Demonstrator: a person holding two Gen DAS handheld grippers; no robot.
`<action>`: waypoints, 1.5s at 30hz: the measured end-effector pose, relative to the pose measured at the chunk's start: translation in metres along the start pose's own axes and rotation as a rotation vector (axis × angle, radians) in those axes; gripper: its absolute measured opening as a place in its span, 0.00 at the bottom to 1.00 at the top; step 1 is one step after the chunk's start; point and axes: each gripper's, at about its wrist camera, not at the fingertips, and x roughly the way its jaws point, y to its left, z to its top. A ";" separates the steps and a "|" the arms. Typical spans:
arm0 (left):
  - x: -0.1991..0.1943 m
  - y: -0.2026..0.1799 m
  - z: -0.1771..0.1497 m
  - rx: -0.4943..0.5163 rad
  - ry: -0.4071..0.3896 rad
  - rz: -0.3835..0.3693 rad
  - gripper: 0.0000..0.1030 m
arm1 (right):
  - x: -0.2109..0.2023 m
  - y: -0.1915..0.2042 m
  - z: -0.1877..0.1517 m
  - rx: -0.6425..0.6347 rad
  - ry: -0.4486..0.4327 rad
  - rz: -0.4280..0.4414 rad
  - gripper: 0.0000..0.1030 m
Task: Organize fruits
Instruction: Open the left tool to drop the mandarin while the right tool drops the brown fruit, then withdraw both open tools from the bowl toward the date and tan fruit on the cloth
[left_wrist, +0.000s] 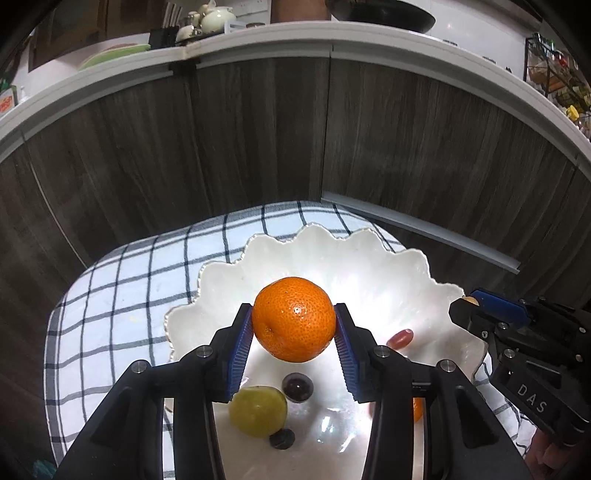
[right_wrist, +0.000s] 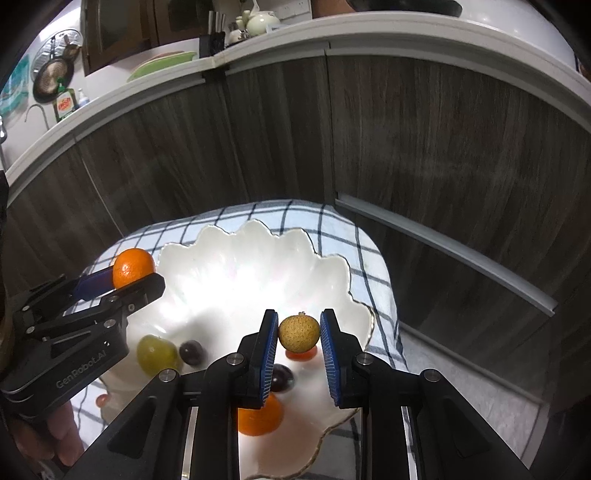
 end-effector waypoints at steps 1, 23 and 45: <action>0.000 -0.001 0.000 0.001 0.002 -0.001 0.45 | 0.002 -0.001 0.000 0.004 0.007 -0.003 0.24; -0.043 0.017 -0.008 0.017 -0.056 0.039 0.85 | -0.021 0.004 -0.007 0.047 -0.018 -0.049 0.59; -0.111 0.061 -0.054 0.055 -0.128 0.033 0.85 | -0.080 0.064 -0.041 0.080 -0.127 -0.110 0.59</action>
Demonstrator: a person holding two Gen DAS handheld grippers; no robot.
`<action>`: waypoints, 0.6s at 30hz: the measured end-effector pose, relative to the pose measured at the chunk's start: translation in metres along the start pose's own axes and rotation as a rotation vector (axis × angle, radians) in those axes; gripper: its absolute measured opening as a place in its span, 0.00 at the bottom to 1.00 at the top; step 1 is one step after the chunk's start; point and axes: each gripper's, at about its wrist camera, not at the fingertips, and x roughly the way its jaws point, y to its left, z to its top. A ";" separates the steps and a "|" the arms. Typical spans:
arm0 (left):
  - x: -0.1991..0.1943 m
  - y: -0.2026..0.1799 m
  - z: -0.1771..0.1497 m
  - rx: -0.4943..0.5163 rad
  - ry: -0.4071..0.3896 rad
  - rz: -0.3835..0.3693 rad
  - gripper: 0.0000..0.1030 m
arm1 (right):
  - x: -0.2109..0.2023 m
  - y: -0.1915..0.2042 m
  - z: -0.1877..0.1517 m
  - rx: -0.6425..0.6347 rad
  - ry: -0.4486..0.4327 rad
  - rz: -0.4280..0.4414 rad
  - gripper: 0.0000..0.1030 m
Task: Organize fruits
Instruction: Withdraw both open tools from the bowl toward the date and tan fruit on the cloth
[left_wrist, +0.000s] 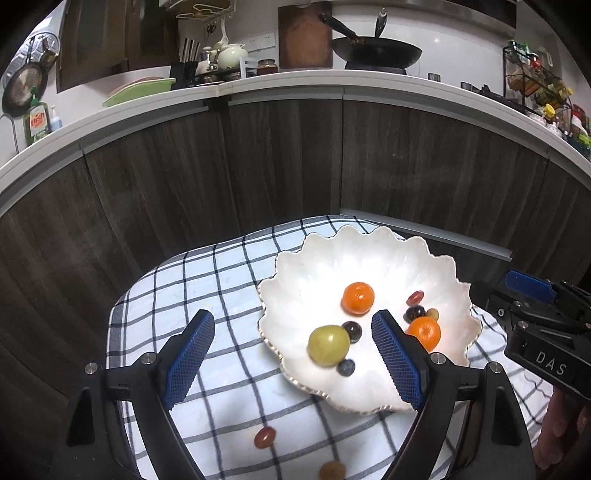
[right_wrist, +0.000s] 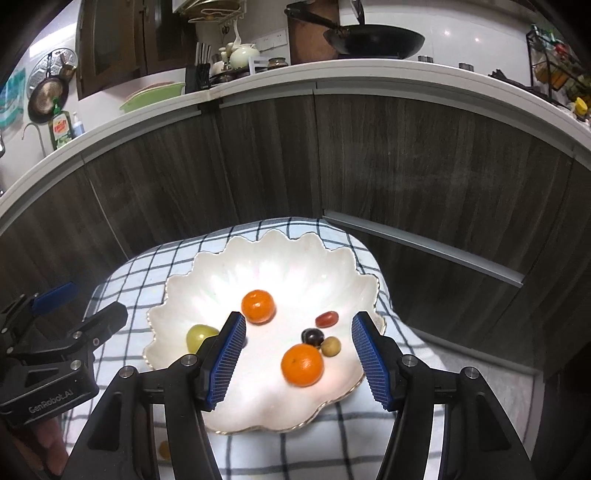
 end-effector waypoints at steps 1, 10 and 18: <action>-0.002 0.003 -0.003 0.005 -0.001 -0.003 0.85 | -0.002 0.003 -0.002 0.004 -0.004 -0.001 0.59; -0.007 0.027 -0.029 0.010 0.016 -0.006 0.85 | -0.014 0.030 -0.024 0.015 0.003 -0.015 0.59; -0.009 0.044 -0.049 0.021 0.024 -0.017 0.85 | -0.016 0.055 -0.044 0.024 0.025 -0.031 0.59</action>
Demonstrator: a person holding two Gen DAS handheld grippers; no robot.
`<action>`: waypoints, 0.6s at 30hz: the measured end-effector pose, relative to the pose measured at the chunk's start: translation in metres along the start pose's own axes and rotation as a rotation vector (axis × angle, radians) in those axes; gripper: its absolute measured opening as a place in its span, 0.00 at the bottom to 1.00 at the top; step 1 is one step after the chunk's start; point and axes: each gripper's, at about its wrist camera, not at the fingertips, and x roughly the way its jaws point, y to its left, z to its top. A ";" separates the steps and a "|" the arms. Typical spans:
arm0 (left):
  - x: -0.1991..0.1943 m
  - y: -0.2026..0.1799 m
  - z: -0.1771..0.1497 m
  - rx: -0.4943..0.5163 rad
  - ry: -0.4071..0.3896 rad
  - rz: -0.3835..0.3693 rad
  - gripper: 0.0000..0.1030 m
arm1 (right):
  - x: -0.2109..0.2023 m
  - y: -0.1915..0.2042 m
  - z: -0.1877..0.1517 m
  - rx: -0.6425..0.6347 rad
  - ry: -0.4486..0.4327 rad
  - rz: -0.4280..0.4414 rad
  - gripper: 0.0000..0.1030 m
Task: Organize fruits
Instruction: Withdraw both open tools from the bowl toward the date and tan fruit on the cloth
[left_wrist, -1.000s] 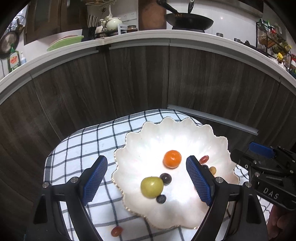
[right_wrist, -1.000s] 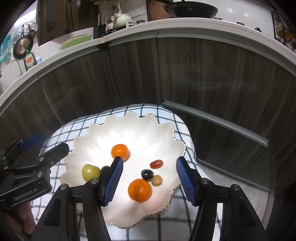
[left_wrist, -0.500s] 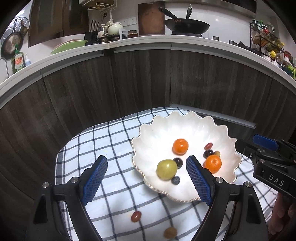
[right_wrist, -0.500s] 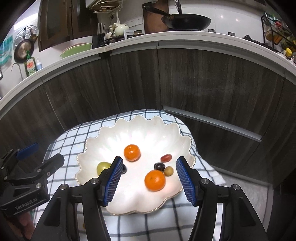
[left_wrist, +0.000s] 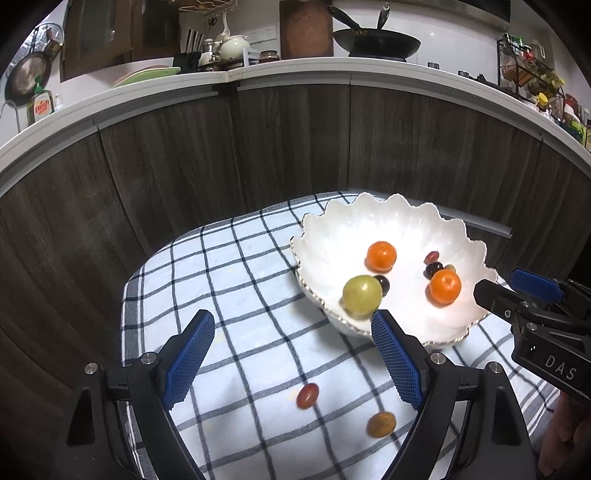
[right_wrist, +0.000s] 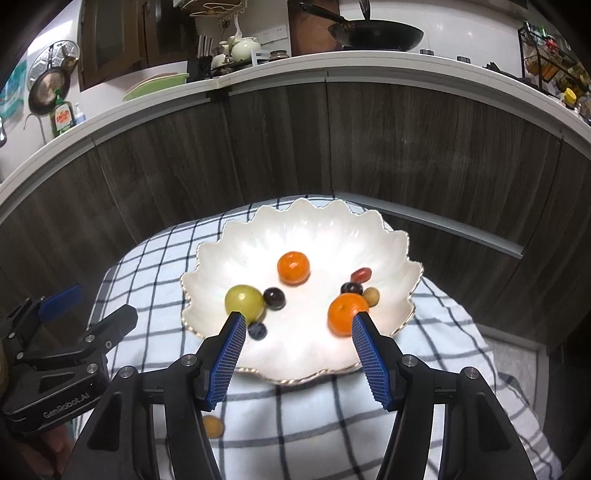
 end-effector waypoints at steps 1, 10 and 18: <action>0.000 0.002 -0.003 0.002 0.001 0.000 0.85 | 0.000 0.001 -0.001 0.002 0.001 0.000 0.59; 0.003 0.015 -0.024 0.036 0.018 -0.027 0.85 | 0.006 0.020 -0.026 0.012 0.058 0.003 0.59; 0.016 0.019 -0.044 0.080 0.054 -0.057 0.84 | 0.017 0.033 -0.049 0.024 0.140 -0.003 0.59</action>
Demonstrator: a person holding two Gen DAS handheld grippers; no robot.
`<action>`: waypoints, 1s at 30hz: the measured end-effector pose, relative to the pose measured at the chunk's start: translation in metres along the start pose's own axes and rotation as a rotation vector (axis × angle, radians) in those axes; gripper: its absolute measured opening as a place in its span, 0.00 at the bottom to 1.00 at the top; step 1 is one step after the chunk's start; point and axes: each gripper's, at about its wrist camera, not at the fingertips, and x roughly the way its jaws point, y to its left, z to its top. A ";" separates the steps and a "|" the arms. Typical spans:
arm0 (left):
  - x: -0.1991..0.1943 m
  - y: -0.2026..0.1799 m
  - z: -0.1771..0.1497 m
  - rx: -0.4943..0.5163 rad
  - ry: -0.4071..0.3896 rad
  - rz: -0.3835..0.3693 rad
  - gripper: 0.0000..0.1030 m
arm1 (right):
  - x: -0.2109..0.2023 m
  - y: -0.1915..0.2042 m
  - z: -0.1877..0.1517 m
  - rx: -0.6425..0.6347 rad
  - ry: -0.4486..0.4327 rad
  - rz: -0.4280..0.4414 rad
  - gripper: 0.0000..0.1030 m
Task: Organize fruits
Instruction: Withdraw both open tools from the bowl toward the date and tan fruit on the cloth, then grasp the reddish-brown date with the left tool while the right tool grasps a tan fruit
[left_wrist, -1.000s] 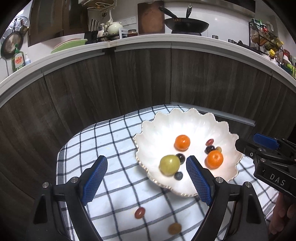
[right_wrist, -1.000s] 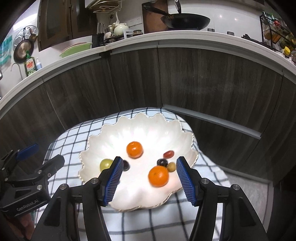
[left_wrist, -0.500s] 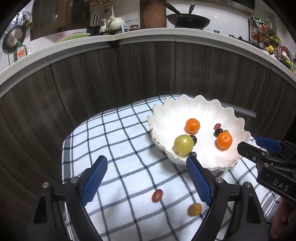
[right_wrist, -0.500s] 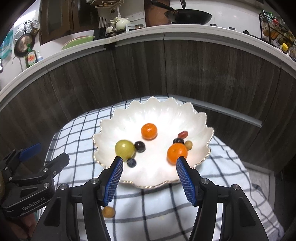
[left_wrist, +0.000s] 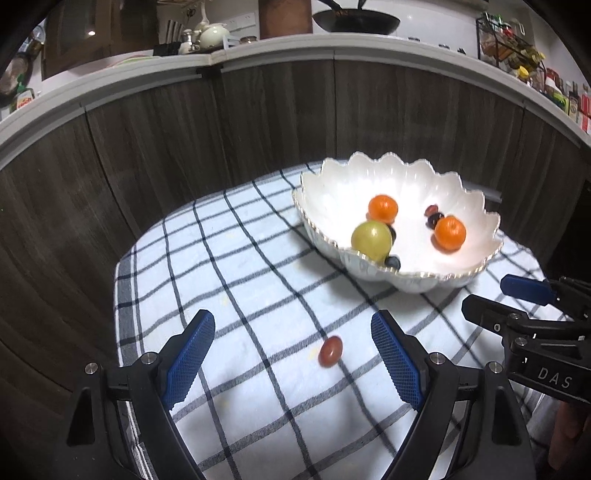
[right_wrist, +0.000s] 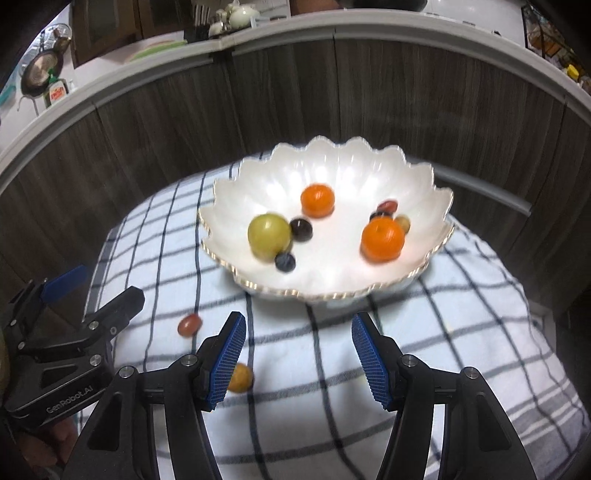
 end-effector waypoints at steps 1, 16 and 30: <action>0.002 0.001 -0.002 0.004 0.005 -0.002 0.84 | 0.002 0.002 -0.002 -0.005 0.007 -0.004 0.59; 0.033 -0.004 -0.028 0.133 0.075 -0.103 0.73 | 0.018 0.024 -0.021 -0.056 0.053 0.008 0.59; 0.061 -0.010 -0.033 0.232 0.107 -0.183 0.61 | 0.035 0.040 -0.032 -0.065 0.115 0.048 0.54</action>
